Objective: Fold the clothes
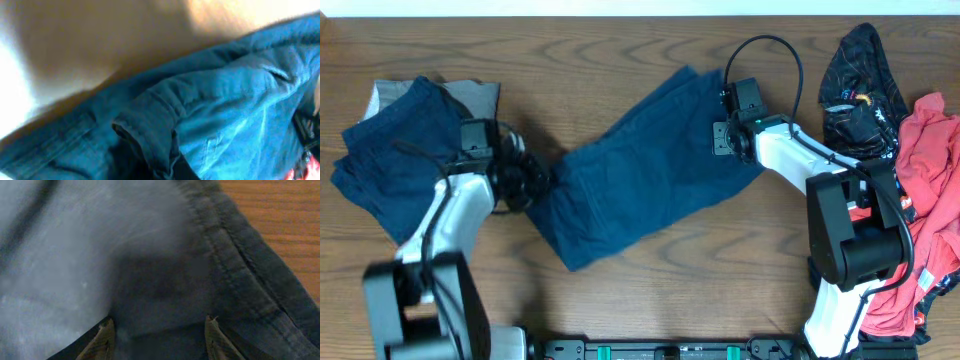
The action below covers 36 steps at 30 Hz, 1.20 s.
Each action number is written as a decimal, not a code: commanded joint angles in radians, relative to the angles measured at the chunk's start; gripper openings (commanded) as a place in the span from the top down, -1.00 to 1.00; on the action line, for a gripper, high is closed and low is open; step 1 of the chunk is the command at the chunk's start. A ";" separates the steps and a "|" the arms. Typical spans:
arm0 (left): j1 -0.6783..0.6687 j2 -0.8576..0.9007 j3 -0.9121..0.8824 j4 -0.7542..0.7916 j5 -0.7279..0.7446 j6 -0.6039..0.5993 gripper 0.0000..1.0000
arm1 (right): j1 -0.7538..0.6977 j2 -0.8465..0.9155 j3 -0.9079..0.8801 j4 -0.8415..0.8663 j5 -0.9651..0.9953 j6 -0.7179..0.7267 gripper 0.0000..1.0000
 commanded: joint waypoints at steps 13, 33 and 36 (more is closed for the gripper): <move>0.008 -0.089 0.002 -0.509 -0.050 0.001 0.88 | -0.018 0.017 0.003 -0.021 0.015 -0.006 -0.16; 0.008 -0.089 -0.250 -0.322 -0.200 -0.015 0.16 | -0.017 -0.007 0.005 -0.038 0.006 -0.007 -0.24; 0.008 -0.088 -0.250 -0.293 -0.201 -0.014 0.13 | -0.017 -0.044 0.005 -0.034 -0.002 -0.007 -0.25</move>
